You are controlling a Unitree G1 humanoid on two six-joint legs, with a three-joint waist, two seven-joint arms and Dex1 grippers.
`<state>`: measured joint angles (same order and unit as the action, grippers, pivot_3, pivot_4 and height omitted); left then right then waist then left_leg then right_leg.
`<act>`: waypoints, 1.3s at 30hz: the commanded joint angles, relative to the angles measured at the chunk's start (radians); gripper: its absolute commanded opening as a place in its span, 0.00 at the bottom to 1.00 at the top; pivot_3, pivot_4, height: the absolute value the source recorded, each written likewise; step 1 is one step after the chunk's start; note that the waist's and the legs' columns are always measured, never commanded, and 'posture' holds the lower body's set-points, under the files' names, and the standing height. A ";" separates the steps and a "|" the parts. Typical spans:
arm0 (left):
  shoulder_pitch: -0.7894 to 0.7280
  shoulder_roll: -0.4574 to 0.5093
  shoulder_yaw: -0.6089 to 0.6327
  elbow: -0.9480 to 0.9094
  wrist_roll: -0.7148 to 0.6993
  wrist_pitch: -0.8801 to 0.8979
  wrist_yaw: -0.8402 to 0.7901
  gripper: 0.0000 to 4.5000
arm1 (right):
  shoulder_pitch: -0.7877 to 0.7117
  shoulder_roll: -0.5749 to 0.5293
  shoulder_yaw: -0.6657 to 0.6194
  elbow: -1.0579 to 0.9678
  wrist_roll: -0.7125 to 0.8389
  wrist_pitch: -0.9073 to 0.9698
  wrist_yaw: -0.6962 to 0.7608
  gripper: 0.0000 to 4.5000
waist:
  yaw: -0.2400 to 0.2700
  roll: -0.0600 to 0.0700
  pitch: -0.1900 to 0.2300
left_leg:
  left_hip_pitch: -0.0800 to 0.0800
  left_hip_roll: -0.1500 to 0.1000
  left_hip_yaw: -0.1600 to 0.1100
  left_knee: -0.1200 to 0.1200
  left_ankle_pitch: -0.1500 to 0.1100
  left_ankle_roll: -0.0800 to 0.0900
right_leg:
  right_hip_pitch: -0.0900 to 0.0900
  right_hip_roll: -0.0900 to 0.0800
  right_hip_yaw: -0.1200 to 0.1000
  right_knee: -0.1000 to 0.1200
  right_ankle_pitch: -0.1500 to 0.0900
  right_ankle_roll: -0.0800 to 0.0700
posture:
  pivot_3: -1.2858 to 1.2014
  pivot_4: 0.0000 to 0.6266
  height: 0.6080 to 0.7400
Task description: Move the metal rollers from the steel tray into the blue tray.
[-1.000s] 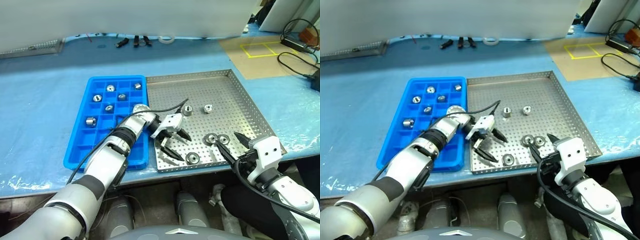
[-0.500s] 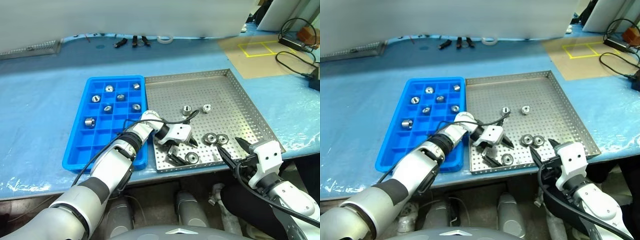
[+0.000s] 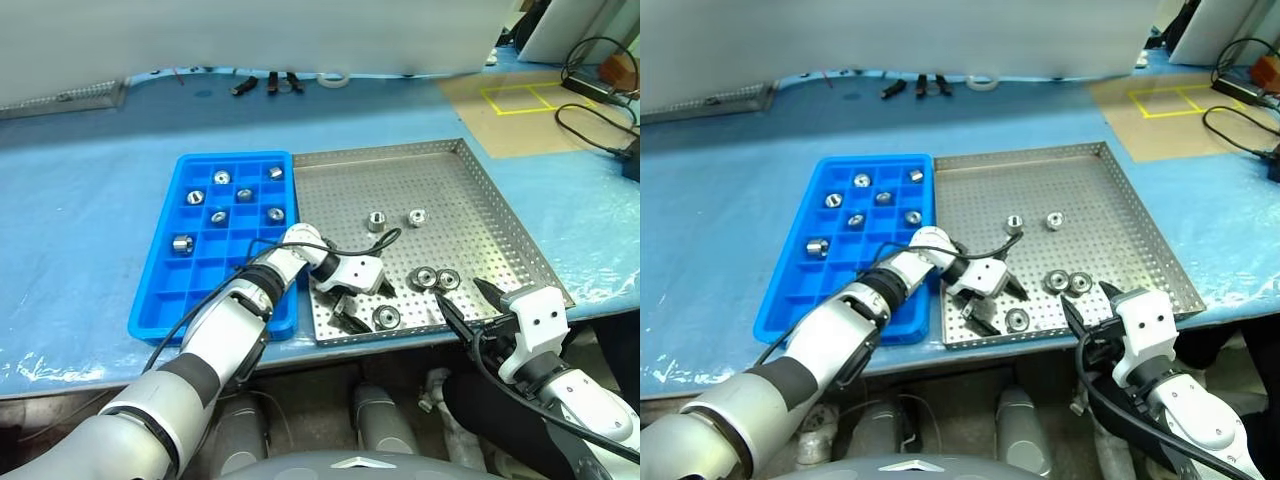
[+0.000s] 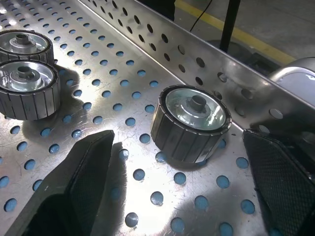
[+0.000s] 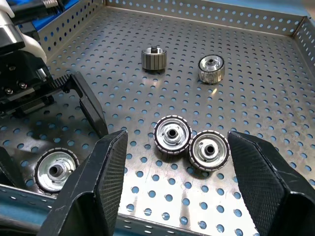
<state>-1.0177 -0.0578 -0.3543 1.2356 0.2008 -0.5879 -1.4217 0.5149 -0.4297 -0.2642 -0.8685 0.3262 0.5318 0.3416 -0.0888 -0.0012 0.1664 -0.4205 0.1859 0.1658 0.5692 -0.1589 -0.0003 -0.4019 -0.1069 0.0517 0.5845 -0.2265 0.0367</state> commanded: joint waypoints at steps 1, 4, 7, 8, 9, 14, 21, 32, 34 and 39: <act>0.022 -0.047 0.009 -0.005 -0.015 -0.021 0.008 0.99 | 0.015 0.004 -0.025 -0.015 -0.014 -0.037 0.002 0.75 | 0.000 0.001 0.000 | 0.000 -0.001 0.001 0.001 -0.001 0.002 | 0.001 -0.001 0.000 0.000 0.000 0.000 | 0.27 0.24 1.00; 0.025 -0.053 0.022 -0.005 -0.028 -0.013 -0.010 0.90 | 0.019 0.006 -0.022 -0.005 -0.021 -0.048 0.006 0.75 | -0.001 0.001 -0.001 | 0.000 -0.004 0.002 0.003 -0.003 0.005 | 0.002 -0.004 0.001 -0.002 -0.001 0.001 | 0.27 0.24 1.00; 0.029 -0.054 0.024 -0.008 -0.020 -0.016 0.008 0.72 | 0.010 0.004 -0.016 0.003 -0.025 -0.050 0.006 0.75 | 0.000 0.001 -0.001 | 0.000 -0.006 0.003 0.004 -0.004 0.007 | 0.005 -0.006 0.001 -0.004 -0.001 0.001 | 0.28 0.24 1.00; 0.031 -0.055 0.023 -0.009 -0.013 -0.018 0.029 0.65 | 0.005 0.003 -0.015 0.005 -0.026 -0.050 0.006 0.75 | 0.000 0.001 -0.001 | 0.000 -0.006 0.003 0.004 -0.004 0.007 | 0.005 -0.006 0.001 -0.004 -0.001 0.001 | 0.28 0.24 1.00; 0.032 -0.055 0.021 -0.009 -0.008 -0.020 0.041 0.65 | 0.001 0.002 -0.014 0.006 -0.027 -0.048 0.006 0.75 | -0.001 0.002 -0.001 | 0.000 -0.007 0.003 0.005 -0.005 0.008 | 0.006 -0.007 0.001 -0.004 -0.001 0.001 | 0.28 0.24 1.00; 0.038 -0.050 0.017 -0.008 -0.011 -0.023 0.018 0.62 | -0.008 0.000 -0.011 0.005 -0.032 -0.042 0.007 0.75 | -0.003 0.003 -0.002 | 0.000 -0.008 0.003 0.006 -0.005 0.009 | 0.007 -0.009 0.001 -0.004 -0.001 0.001 | 0.28 0.24 1.00; 0.047 -0.040 0.027 -0.007 -0.026 -0.014 -0.029 0.40 | -0.013 0.000 -0.013 -0.009 -0.030 -0.029 0.003 0.75 | -0.004 0.004 -0.003 | 0.000 -0.009 0.003 0.006 -0.005 0.009 | 0.007 -0.009 0.000 -0.004 -0.001 0.002 | 0.28 0.24 1.00; 0.031 -0.013 0.100 -0.056 -0.081 0.038 0.035 0.37 | -0.033 -0.038 -0.039 -0.047 0.094 0.022 0.086 0.75 | -0.007 0.005 -0.004 | 0.000 -0.009 0.003 0.006 -0.006 0.009 | 0.007 -0.010 0.000 -0.004 -0.001 0.002 | 0.29 0.24 1.00; 0.025 0.003 0.127 -0.081 -0.110 0.057 0.033 0.37 | -0.046 -0.062 -0.060 -0.049 0.148 0.036 0.117 0.75 | -0.007 0.004 -0.003 | 0.000 -0.009 0.003 0.006 -0.006 0.009 | 0.006 -0.010 0.000 -0.004 -0.001 0.002 | 0.30 0.24 1.00; 0.024 0.064 0.174 -0.154 -0.163 0.099 0.055 0.37 | -0.143 -0.136 -0.067 -0.030 0.228 0.076 0.161 0.75 | -0.005 0.004 -0.003 | 0.000 -0.008 0.003 0.006 -0.006 0.009 | 0.005 -0.009 0.000 -0.003 -0.001 0.002 | 0.33 0.24 1.00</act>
<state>-0.9840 0.0011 -0.2062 1.1302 0.0751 -0.5000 -1.3792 0.3990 -0.5521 -0.3122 -0.8735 0.5128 0.6019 0.4893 -0.0940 0.0024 0.1634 -0.4211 0.1789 0.1688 0.5759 -0.1643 0.0090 -0.3973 -0.1148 0.0521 0.5822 -0.2274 0.0383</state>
